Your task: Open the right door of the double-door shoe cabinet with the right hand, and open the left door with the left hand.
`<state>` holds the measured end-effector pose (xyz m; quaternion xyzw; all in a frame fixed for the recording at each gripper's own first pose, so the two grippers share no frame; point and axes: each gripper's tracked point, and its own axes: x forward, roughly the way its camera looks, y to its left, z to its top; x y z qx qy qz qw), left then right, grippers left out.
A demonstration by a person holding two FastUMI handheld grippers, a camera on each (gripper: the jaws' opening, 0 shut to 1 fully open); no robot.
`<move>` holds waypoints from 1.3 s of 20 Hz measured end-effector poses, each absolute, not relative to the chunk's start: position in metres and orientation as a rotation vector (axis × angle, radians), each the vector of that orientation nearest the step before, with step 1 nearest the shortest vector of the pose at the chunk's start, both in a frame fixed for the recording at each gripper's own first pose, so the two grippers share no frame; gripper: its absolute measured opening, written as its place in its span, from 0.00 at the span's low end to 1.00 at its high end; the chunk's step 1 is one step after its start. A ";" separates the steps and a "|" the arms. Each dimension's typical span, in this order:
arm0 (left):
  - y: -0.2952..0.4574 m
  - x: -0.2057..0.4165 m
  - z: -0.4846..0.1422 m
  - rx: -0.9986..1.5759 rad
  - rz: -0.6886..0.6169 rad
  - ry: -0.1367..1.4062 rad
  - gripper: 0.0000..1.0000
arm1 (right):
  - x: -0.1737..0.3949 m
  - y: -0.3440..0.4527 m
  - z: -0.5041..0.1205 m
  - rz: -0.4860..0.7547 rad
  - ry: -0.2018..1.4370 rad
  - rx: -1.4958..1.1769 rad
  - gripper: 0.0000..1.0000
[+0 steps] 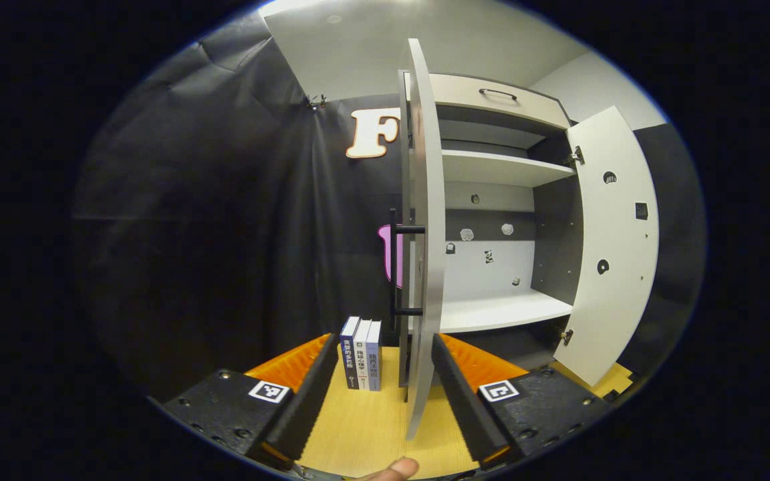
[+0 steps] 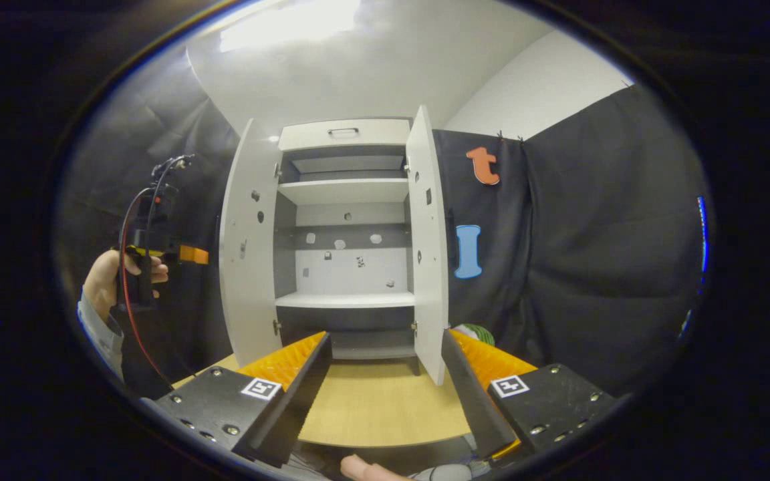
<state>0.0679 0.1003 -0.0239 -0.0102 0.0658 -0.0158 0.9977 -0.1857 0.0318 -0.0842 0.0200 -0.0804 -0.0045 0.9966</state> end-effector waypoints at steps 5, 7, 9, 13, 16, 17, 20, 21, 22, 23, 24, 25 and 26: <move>0.101 0.035 -0.022 -0.030 -0.014 0.106 0.99 | -0.189 0.031 -0.083 -0.010 -0.170 0.034 0.98; 0.088 0.018 -0.012 -0.057 -0.036 0.076 0.98 | -0.190 0.030 -0.082 -0.011 -0.172 0.034 0.98; 0.080 0.000 -0.009 -0.041 -0.048 0.053 0.96 | -0.188 0.029 -0.083 -0.012 -0.171 0.043 0.98; 0.058 -0.035 -0.011 -0.066 -0.082 0.054 0.96 | -0.188 0.033 -0.086 -0.008 -0.164 0.041 0.98; 0.040 -0.053 -0.024 -0.061 -0.115 0.056 0.96 | -0.190 0.032 -0.086 -0.004 -0.168 0.021 0.98; 0.037 -0.059 -0.028 -0.061 -0.113 0.056 0.96 | -0.191 0.034 -0.087 -0.004 -0.169 0.019 0.98; 0.013 -0.079 -0.047 -0.054 -0.154 0.074 0.96 | -0.192 0.034 -0.088 0.000 -0.169 0.012 0.98; 0.008 -0.086 -0.052 -0.036 -0.161 0.070 0.94 | -0.192 0.034 -0.089 -0.001 -0.167 0.012 0.98; 0.004 -0.091 -0.055 -0.021 -0.160 0.057 0.94 | -0.191 0.034 -0.089 0.000 -0.165 0.012 0.98; -0.002 -0.097 -0.057 -0.008 -0.164 0.042 0.96 | -0.190 0.034 -0.090 0.000 -0.164 0.012 0.98; -0.010 -0.105 -0.062 0.002 -0.171 0.037 0.93 | -0.189 0.033 -0.091 0.001 -0.162 0.012 0.97; -0.017 -0.111 -0.068 0.002 -0.174 0.038 0.96 | -0.190 0.032 -0.091 -0.002 -0.161 0.013 0.98; -0.024 -0.118 -0.074 -0.008 -0.176 0.043 0.94 | -0.190 0.031 -0.092 -0.005 -0.159 0.016 0.98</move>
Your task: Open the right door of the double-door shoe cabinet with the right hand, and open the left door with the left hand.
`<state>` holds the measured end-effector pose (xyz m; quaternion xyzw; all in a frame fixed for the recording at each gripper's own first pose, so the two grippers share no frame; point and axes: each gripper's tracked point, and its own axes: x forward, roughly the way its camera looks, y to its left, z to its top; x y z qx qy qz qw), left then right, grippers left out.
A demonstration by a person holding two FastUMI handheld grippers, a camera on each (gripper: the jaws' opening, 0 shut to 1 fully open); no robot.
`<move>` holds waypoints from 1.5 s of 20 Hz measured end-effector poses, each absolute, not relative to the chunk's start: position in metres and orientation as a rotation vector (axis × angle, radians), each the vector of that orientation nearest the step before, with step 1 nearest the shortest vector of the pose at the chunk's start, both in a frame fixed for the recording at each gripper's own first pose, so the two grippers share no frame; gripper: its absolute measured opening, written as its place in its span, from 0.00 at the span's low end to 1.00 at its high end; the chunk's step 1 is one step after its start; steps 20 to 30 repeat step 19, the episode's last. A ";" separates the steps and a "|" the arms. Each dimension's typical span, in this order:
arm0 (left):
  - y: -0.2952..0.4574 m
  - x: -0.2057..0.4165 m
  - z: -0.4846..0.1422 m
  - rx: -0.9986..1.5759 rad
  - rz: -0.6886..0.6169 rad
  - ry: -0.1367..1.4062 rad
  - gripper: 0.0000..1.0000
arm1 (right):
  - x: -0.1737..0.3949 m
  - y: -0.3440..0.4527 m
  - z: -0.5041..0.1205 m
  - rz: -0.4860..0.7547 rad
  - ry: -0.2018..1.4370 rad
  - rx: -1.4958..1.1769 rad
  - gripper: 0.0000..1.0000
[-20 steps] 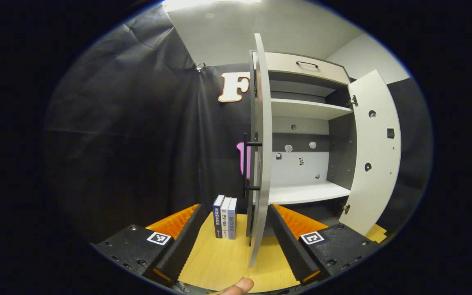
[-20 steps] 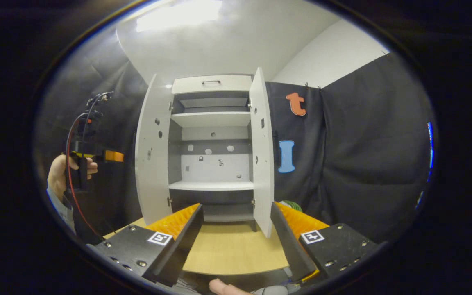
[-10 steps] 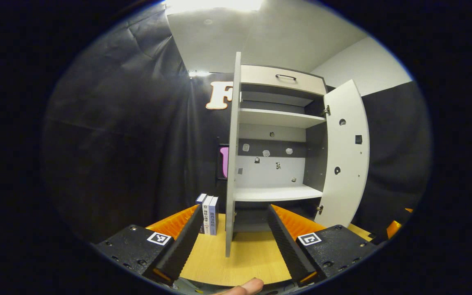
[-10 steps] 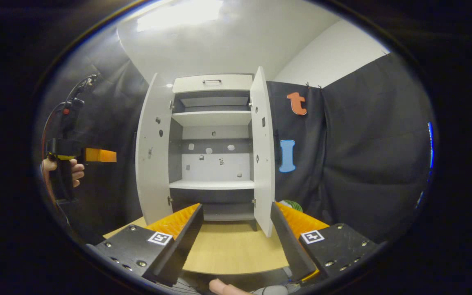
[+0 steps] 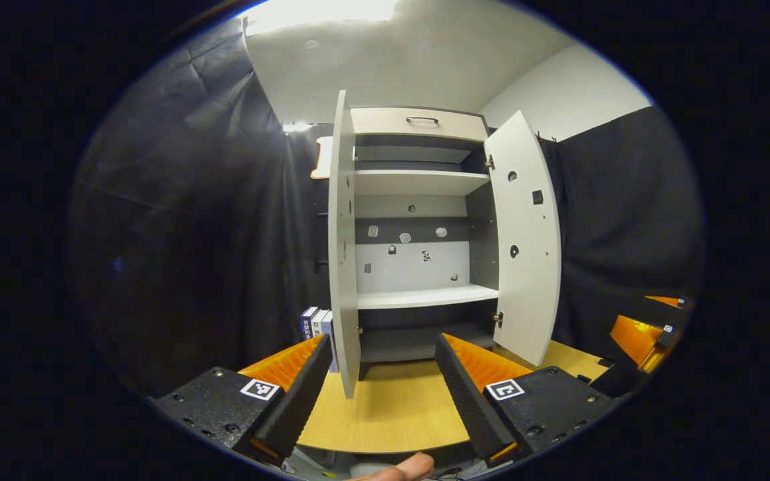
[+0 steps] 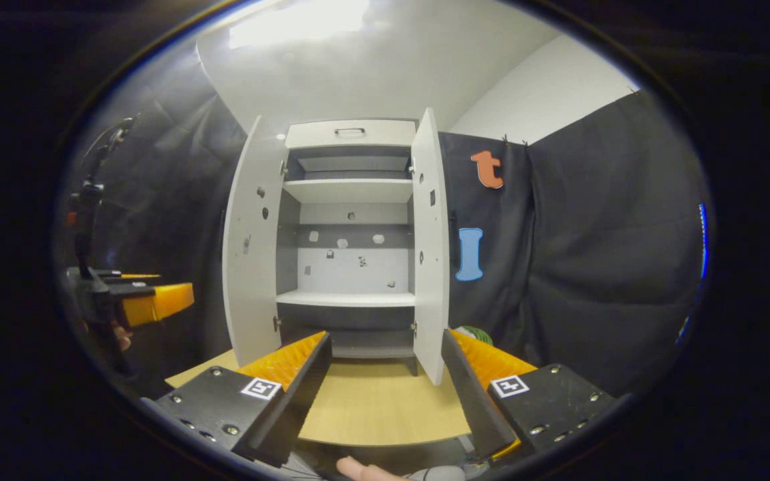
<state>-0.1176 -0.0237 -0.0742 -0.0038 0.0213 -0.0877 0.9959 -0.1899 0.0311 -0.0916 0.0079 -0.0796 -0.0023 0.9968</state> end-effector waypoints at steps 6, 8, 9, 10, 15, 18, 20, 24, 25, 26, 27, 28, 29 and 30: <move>-0.037 -0.132 -0.059 0.037 -0.151 -0.034 0.98 | -0.189 0.026 -0.094 -0.006 -0.153 0.019 0.98; -0.037 -0.137 -0.057 0.022 -0.162 -0.046 0.98 | -0.190 0.022 -0.094 -0.014 -0.154 0.026 0.98; -0.034 -0.136 -0.057 0.017 -0.154 -0.047 0.98 | -0.191 0.020 -0.093 -0.017 -0.156 0.029 0.98; -0.030 -0.135 -0.059 0.010 -0.147 -0.045 0.98 | -0.192 0.018 -0.092 -0.021 -0.158 0.031 0.98; -0.019 -0.129 -0.068 -0.037 -0.146 -0.019 0.98 | -0.195 0.013 -0.090 -0.037 -0.165 0.034 0.98; -0.005 -0.124 -0.070 -0.034 -0.112 -0.015 0.98 | -0.193 0.013 -0.091 -0.041 -0.159 0.025 0.98; -0.002 -0.123 -0.072 -0.032 -0.106 -0.009 0.98 | -0.192 0.013 -0.091 -0.041 -0.158 0.026 0.98; -0.002 -0.123 -0.072 -0.032 -0.106 -0.009 0.98 | -0.192 0.013 -0.091 -0.041 -0.158 0.026 0.98; -0.002 -0.123 -0.072 -0.032 -0.106 -0.009 0.98 | -0.192 0.013 -0.091 -0.041 -0.158 0.026 0.98; -0.002 -0.123 -0.072 -0.032 -0.106 -0.009 0.98 | -0.192 0.013 -0.091 -0.041 -0.158 0.026 0.98; -0.002 -0.123 -0.072 -0.032 -0.106 -0.009 0.98 | -0.192 0.013 -0.091 -0.041 -0.158 0.026 0.98; -0.002 -0.123 -0.072 -0.032 -0.106 -0.009 0.98 | -0.192 0.013 -0.091 -0.041 -0.158 0.026 0.98; -0.002 -0.123 -0.072 -0.032 -0.106 -0.009 0.98 | -0.192 0.013 -0.091 -0.041 -0.158 0.026 0.98; -0.002 -0.123 -0.072 -0.032 -0.106 -0.009 0.98 | -0.192 0.013 -0.091 -0.041 -0.158 0.026 0.98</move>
